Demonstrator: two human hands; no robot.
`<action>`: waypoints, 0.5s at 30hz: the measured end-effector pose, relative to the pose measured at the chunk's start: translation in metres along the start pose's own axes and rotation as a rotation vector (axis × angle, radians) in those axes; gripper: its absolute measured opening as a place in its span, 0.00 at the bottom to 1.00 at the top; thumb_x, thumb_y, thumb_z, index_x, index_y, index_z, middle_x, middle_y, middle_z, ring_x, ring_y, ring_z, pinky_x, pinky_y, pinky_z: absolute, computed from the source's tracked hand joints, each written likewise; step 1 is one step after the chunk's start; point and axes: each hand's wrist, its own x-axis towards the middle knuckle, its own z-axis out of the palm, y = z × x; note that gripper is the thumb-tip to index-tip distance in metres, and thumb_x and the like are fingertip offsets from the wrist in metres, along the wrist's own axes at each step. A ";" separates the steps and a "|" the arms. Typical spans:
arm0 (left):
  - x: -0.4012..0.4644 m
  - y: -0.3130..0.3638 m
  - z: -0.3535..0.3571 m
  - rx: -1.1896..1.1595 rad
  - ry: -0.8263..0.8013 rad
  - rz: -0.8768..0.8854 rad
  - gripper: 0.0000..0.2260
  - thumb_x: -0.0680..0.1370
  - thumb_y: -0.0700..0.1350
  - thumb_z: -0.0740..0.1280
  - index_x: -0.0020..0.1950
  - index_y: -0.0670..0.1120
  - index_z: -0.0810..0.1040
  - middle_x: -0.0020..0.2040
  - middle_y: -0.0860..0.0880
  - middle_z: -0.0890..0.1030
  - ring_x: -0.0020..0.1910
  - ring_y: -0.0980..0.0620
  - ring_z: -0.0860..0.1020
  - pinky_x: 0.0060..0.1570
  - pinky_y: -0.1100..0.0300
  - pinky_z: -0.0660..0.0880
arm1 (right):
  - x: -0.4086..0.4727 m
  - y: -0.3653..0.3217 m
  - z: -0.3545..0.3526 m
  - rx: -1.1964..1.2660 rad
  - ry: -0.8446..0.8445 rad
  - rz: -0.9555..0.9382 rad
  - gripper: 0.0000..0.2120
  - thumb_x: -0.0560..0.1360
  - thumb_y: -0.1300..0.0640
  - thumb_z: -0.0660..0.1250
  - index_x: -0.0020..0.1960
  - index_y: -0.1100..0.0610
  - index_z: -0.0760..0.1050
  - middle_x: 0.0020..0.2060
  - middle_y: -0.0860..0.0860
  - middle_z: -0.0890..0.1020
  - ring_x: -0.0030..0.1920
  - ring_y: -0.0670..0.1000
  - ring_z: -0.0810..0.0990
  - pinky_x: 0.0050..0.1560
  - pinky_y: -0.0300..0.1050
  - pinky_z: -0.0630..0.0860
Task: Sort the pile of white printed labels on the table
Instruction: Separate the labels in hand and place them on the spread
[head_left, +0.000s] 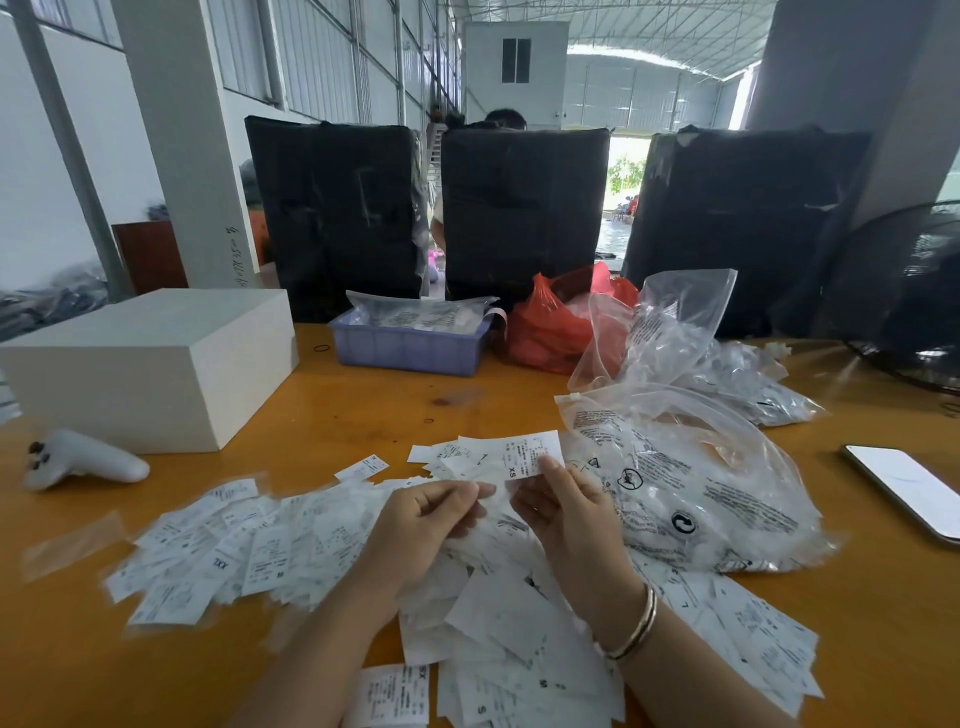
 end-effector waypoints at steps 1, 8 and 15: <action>0.000 0.000 0.000 0.002 0.000 -0.007 0.08 0.77 0.47 0.65 0.43 0.55 0.84 0.39 0.54 0.85 0.39 0.59 0.81 0.39 0.70 0.76 | -0.001 -0.001 0.000 -0.003 -0.008 0.008 0.08 0.75 0.60 0.66 0.39 0.62 0.78 0.34 0.59 0.83 0.36 0.53 0.83 0.40 0.42 0.80; 0.000 -0.001 -0.001 0.001 0.015 -0.021 0.06 0.77 0.47 0.66 0.46 0.54 0.83 0.39 0.54 0.85 0.40 0.58 0.82 0.38 0.70 0.76 | -0.001 0.003 -0.001 -0.244 -0.031 -0.036 0.07 0.75 0.60 0.68 0.38 0.60 0.78 0.33 0.58 0.82 0.35 0.52 0.81 0.39 0.40 0.78; 0.003 -0.002 0.000 -0.002 0.021 -0.053 0.05 0.76 0.41 0.69 0.44 0.51 0.82 0.39 0.51 0.86 0.39 0.55 0.84 0.36 0.69 0.76 | -0.004 0.005 0.000 -0.349 -0.052 -0.088 0.06 0.75 0.61 0.67 0.42 0.62 0.77 0.32 0.55 0.82 0.34 0.50 0.81 0.37 0.38 0.77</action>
